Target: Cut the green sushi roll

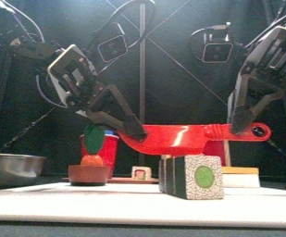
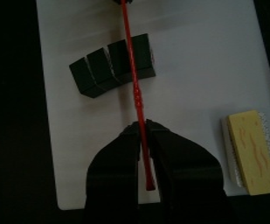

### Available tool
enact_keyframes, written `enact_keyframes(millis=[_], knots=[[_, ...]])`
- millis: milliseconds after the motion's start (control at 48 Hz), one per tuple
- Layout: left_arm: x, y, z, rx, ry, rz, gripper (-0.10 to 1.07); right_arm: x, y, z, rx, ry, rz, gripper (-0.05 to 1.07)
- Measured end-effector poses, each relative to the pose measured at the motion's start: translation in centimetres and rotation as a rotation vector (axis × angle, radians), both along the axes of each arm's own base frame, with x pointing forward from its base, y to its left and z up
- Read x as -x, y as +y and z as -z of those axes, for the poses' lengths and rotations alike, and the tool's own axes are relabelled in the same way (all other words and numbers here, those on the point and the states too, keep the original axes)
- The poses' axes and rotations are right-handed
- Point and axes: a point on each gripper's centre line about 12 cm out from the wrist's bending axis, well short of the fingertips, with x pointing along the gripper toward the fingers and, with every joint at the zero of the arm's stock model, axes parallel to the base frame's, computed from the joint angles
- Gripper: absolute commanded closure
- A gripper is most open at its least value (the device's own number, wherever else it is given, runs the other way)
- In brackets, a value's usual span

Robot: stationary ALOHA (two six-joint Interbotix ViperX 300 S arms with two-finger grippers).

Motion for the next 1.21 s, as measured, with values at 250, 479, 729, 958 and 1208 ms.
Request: enact_keyframes(millis=[250,479,729,958,1208], knots=[[-0.4,-0.6,0.7,0.001,0.016,0.01,0.61,0.2,0.1,0.2,-0.02,0.011,0.014,0.58],[-0.4,-0.7,0.8,0.004,0.035,0.009,0.61,0.2,0.1,0.2,-0.028,0.011,0.019,0.58],[-0.3,-0.7,1.0,0.004,0.043,0.008,0.61,0.2,0.1,0.3,-0.022,0.013,0.017,0.58],[-0.2,-0.2,1.3,0.001,0.067,-0.001,0.61,-0.1,-0.3,0.1,0.007,0.005,0.005,0.58],[-0.2,0.1,1.8,-0.003,0.097,-0.007,0.61,-0.3,-0.4,1.1,0.007,0.038,0.013,0.58]])
